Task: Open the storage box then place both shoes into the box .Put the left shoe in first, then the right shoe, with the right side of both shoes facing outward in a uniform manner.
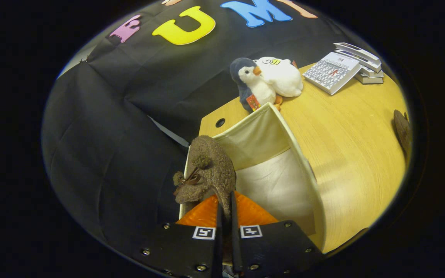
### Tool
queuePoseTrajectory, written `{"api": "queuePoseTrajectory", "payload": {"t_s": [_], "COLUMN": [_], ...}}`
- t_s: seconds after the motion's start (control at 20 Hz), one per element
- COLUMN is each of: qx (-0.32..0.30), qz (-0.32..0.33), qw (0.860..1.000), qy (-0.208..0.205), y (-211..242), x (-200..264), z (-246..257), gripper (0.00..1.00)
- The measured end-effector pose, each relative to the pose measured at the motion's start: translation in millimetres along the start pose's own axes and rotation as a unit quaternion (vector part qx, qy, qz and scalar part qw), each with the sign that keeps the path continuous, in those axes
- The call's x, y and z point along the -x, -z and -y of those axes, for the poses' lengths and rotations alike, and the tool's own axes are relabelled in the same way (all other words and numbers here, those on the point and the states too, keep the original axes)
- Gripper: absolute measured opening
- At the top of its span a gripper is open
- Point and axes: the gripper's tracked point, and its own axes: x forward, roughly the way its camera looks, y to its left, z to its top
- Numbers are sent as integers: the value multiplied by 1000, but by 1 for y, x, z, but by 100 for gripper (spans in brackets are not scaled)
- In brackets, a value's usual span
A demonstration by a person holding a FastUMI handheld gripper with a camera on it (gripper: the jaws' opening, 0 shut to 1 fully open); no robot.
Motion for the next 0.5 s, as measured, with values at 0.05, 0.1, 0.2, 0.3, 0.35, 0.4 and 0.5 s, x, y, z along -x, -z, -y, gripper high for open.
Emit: {"api": "queuePoseTrajectory", "payload": {"t_s": [0.05,0.1,0.2,0.3,0.35,0.4,0.5], "qx": [2,0,19,65,86,106,135], "qz": [-2,-6,-7,14,29,43,64], "qw": [1000,999,998,997,995,992,987], "qy": [-15,-41,-55,-50,-50,-51,-62], "y": [0,0,-5,-16,-24,-31,-45], "x": [4,8,17,27,35,44,64], "z": [-5,-16,-20,-17,-15,-13,-10], "gripper": [12,28,68,98,98,98,98]}}
